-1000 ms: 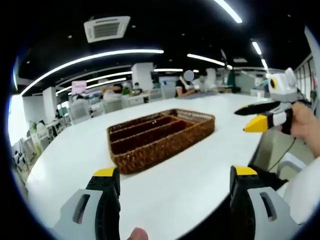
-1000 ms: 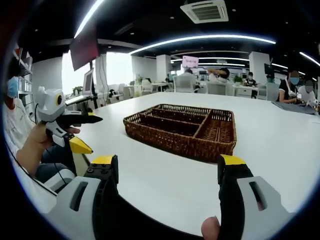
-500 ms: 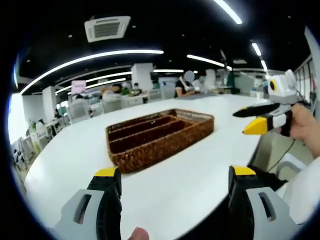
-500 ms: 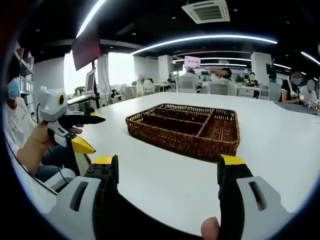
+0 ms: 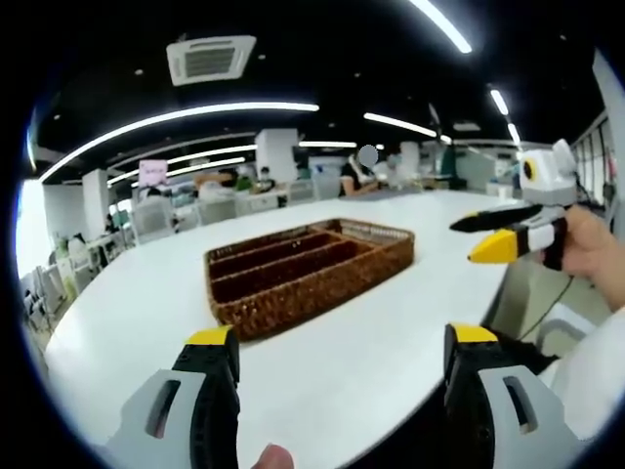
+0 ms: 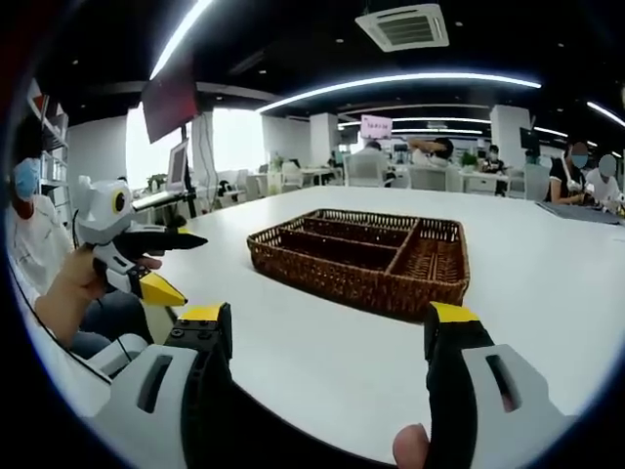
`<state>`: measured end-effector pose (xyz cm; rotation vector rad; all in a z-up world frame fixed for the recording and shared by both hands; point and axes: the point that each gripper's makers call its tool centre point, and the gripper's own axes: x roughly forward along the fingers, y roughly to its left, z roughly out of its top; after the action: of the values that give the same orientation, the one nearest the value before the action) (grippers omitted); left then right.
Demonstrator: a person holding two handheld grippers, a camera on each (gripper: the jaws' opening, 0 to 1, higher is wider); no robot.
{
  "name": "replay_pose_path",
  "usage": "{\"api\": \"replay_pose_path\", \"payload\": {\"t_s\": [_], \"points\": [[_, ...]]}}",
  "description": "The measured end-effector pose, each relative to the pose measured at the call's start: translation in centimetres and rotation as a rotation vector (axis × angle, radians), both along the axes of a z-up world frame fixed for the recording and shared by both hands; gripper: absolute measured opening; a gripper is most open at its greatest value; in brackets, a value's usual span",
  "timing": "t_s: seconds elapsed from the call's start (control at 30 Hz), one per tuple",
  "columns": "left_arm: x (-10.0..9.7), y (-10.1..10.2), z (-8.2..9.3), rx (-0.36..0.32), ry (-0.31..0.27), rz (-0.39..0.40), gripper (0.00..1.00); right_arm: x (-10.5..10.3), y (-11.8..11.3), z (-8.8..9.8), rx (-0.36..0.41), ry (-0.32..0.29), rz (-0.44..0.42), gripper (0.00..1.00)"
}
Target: Arrange the knives, forks, and spoons in their matching storage slots by inserting each utensil handle-first until every utensil is classified and aligned in the correct compartment
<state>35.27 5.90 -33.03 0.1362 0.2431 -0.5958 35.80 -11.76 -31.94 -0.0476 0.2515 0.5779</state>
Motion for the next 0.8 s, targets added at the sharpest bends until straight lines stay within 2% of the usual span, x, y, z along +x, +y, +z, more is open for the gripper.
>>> {"api": "replay_pose_path", "payload": {"t_s": [0.13,0.33,0.8], "points": [[0.0,0.3,0.1,-0.005,-0.004,0.001,0.87,-0.1,0.4,-0.1,-0.005,0.008,0.003,0.84],[0.0,1.0,0.3,-0.006,-0.007,0.007,0.89,0.0,0.7,0.6,0.027,-0.012,-0.001,0.84],[0.2,0.8,0.3,-0.005,-0.007,0.001,0.90,0.0,0.7,0.7,0.016,-0.011,-0.009,0.84]]}}
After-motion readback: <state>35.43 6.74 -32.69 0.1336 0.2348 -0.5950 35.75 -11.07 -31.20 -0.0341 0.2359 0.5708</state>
